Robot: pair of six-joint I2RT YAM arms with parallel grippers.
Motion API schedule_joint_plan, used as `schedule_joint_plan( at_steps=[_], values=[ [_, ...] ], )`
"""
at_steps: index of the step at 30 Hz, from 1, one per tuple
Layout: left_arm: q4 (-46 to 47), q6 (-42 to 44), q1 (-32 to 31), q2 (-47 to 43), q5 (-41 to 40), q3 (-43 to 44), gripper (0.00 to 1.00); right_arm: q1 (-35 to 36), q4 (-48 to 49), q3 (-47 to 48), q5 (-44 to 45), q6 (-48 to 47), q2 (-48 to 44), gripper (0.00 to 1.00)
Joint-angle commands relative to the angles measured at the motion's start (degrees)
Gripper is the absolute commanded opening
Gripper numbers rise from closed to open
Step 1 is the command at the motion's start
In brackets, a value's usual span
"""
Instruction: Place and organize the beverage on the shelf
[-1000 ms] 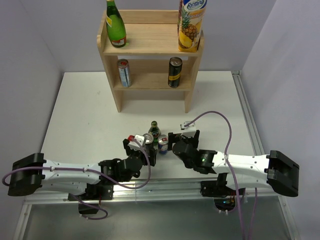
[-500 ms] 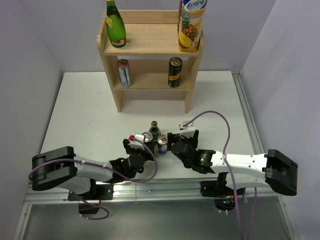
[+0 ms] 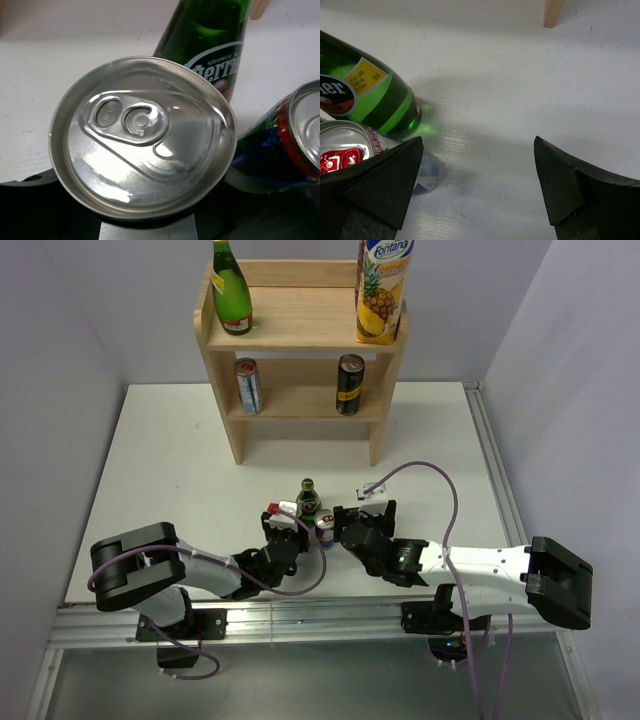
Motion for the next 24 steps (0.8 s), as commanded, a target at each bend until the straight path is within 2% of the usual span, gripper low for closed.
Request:
schedule_joint_plan(
  at_steps=[1,3,4,7,11,16,24],
  values=[
    [-2.5,-2.16,0.32,-3.71,-1.49,1.66,0.0,0.6,0.44,2.98,1.82,0.38,0.33,0.99],
    [-7.52,-4.7,0.15,-7.91,-2.37,2.27,0.0,0.6,0.44,2.81,1.99,0.38,0.07,0.99],
    [-13.98,-5.32,0.06,-9.5,-2.64,2.89,0.0,0.6,0.52,2.72,1.99,0.38,-0.11,0.99],
    [-23.59,-7.08,-0.82,-15.48,-3.69,6.92,0.0,0.51,0.61,2.72,1.99,0.21,-0.29,0.99],
    [-34.93,-2.89,-1.0,-22.33,-4.39,15.34,0.0,0.51,0.61,2.98,1.9,0.2,-0.02,0.99],
    [-36.11,6.0,1.46,-23.15,-1.51,24.59,0.0,0.6,0.61,2.9,1.9,0.2,-0.55,0.99],
    [-34.7,15.23,11.39,-12.78,5.53,41.99,0.0,0.6,0.17,2.9,2.34,0.2,-0.72,0.99]
  ],
)
